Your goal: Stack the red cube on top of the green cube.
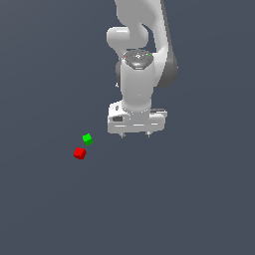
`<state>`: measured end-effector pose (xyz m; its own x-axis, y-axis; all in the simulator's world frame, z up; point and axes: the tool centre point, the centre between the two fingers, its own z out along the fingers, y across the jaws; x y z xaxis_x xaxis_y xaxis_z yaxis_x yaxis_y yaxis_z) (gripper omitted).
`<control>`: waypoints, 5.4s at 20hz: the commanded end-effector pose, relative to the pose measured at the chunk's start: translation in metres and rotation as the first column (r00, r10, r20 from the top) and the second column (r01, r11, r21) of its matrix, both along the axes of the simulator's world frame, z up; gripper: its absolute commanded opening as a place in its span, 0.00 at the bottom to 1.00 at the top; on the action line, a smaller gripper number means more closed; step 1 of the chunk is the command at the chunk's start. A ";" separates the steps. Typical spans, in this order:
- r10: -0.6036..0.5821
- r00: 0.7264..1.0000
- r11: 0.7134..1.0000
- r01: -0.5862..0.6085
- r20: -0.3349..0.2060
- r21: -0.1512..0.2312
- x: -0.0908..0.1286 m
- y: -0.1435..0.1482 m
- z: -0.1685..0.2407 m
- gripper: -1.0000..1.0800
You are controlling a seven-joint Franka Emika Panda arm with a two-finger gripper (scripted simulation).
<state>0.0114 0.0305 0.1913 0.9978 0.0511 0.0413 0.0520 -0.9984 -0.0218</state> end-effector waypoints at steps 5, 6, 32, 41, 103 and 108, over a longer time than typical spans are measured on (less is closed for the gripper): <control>-0.010 1.000 1.000 0.010 -0.002 -0.001 0.001 -0.011 -0.005 0.96; -0.016 1.000 1.000 0.016 -0.003 -0.002 0.001 -0.017 -0.008 0.96; -0.258 0.965 0.966 0.257 -0.040 -0.024 -0.008 -0.268 -0.121 0.96; -0.258 0.965 0.966 0.257 -0.041 -0.024 -0.009 -0.267 -0.139 0.96; -0.258 0.965 0.966 0.257 -0.040 -0.024 -0.037 -0.260 -0.092 0.00; -0.258 0.965 0.966 0.257 -0.040 -0.024 -0.061 -0.253 -0.107 0.00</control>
<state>-0.0425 -0.2249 0.0885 0.9782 -0.2076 -0.0002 -0.2076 -0.9782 0.0001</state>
